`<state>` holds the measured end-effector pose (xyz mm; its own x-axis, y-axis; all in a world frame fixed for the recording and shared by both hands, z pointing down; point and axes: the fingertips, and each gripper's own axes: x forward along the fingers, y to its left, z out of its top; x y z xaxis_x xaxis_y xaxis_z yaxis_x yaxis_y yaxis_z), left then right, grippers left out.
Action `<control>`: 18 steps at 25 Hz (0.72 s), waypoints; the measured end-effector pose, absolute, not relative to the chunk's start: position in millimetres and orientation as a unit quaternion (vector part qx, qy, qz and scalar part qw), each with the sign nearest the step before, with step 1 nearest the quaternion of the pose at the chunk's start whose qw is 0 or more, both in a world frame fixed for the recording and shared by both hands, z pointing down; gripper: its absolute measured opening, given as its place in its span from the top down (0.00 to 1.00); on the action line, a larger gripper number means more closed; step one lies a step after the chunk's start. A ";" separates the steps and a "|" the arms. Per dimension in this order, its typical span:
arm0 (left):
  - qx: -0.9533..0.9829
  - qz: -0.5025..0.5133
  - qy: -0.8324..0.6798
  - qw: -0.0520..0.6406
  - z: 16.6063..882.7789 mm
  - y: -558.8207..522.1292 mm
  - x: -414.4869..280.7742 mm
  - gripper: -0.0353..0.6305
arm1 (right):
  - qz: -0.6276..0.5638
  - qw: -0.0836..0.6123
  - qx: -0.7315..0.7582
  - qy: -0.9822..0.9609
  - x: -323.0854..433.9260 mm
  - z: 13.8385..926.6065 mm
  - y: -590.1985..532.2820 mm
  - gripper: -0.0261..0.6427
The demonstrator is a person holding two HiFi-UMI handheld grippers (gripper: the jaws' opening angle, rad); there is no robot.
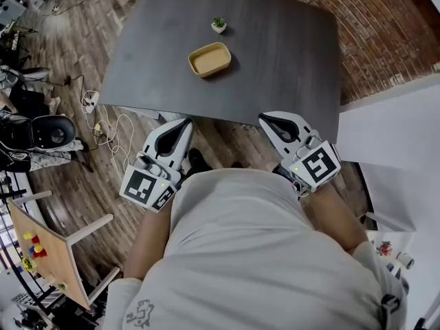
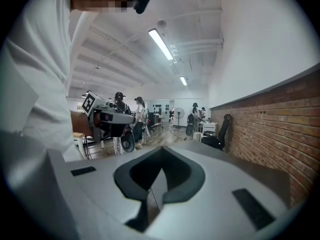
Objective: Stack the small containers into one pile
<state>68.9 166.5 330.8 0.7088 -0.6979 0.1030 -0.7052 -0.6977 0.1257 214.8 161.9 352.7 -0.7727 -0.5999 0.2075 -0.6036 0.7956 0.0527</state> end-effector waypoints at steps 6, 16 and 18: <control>0.919 0.028 -0.387 0.077 328.8 186.9 81.8 0.93 | 0.009 0.099 0.316 -0.943 228.5 350.0 180.8 0.95; 0.915 0.025 -0.395 0.076 326.2 208.7 86.2 0.93 | 0.012 0.088 0.306 -0.948 232.1 350.0 201.5 0.95; 0.915 0.024 -0.395 0.077 326.5 212.1 86.8 0.93 | 0.014 0.087 0.305 -0.948 232.4 351.1 204.0 0.95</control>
